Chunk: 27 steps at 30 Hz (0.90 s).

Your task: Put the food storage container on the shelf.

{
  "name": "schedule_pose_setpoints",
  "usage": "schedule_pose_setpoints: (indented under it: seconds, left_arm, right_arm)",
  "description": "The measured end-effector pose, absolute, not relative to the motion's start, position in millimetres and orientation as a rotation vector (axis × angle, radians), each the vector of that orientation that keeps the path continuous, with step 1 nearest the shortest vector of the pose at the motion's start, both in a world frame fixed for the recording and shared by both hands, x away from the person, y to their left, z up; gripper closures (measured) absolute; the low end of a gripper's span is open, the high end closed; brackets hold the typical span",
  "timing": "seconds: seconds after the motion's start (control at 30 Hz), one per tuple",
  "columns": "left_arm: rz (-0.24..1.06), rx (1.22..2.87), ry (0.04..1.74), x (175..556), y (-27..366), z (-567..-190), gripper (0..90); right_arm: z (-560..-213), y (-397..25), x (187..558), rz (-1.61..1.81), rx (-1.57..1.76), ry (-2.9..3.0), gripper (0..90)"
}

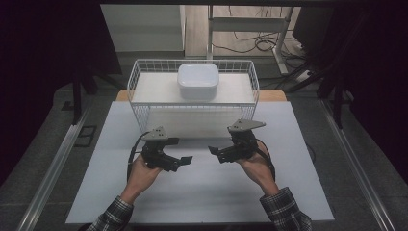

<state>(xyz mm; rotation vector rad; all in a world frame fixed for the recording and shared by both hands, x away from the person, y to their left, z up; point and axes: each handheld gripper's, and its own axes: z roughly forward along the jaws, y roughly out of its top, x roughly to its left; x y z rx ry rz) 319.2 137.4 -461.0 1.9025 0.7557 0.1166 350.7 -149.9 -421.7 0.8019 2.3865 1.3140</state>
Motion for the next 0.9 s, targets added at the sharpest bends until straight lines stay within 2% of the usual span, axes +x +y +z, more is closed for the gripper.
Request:
schedule_pose_setpoints:
  seconds: [0.9]
  left_arm:
    - [0.168, 1.921, 0.785, 281.1, 154.7, -476.5, 5.5]
  right_arm:
    - [-435.3, -176.8, 315.9, 1.339, 0.811, 2.379, 0.0]
